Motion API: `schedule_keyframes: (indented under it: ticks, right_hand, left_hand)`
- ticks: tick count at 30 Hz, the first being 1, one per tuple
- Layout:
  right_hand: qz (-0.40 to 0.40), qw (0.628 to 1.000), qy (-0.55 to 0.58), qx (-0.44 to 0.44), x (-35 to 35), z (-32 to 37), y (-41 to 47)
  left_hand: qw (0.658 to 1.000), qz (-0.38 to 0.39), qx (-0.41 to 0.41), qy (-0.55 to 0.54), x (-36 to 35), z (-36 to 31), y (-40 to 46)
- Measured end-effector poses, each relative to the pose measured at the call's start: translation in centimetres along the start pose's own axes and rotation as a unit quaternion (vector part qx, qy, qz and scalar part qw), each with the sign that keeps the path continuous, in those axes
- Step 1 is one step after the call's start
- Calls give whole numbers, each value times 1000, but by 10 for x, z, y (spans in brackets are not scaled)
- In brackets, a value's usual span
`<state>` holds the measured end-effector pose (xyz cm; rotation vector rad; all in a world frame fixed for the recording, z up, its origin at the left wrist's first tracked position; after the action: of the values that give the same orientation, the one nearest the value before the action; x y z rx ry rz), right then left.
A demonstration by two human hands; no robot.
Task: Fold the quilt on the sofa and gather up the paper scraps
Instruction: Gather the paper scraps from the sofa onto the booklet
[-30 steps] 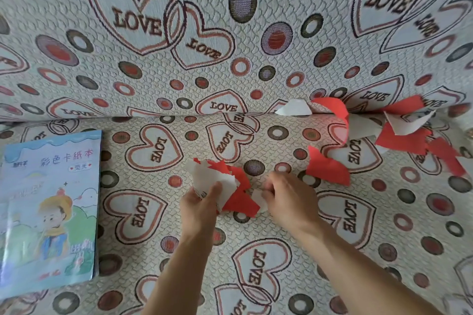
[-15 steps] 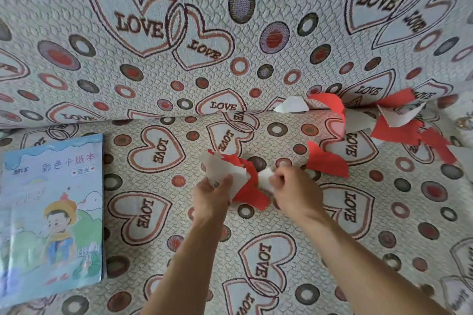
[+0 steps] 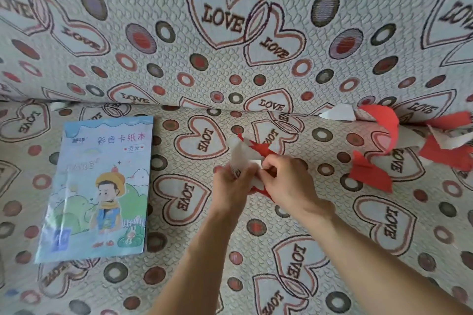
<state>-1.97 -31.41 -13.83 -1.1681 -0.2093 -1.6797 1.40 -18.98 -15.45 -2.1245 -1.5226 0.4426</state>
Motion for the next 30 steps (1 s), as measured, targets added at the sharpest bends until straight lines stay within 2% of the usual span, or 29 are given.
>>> schedule_keyframes:
  ticks: [2,5,9,13,19,23,27,30]
  right_hand:
    - [-3,1000,2,16,-11,21,0]
    - [-19,998,62,15,-27,41,3]
    - [73,992,101,18,-69,77,6]
    - [84,990,110,15,-105,113,4]
    - [125,978,165,-38,-146,155,-6]
    - [150,976,148,-49,-170,179,-5]
    - [155,982,94,-44,-181,189,-3]
    - [123,991,52,-23,-180,188,0]
  left_hand:
    - [1000,-28,-6,-5,24,0,0]
    - [998,-57,-6,-11,57,0,0]
    - [992,-118,-31,-16,107,-2,2]
    - [979,-201,-32,-15,157,8,-2]
    - [949,-292,-35,115,229,12,-8]
    - [897,-323,23,300,266,16,-10]
    - [880,-343,58,323,293,24,-10]
    - [880,-330,131,315,315,40,-10]
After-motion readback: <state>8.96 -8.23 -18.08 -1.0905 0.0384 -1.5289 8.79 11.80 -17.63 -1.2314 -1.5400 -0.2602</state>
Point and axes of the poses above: each hand's wrist, its own y-axis towards the middle knuckle, its own x-axis out of the back of the hand, z = x × y, the point moved 6 cm from there along y, towards the middle knuckle, and after that the axes turned 4 degrees about -x, right-handed, at the moved point
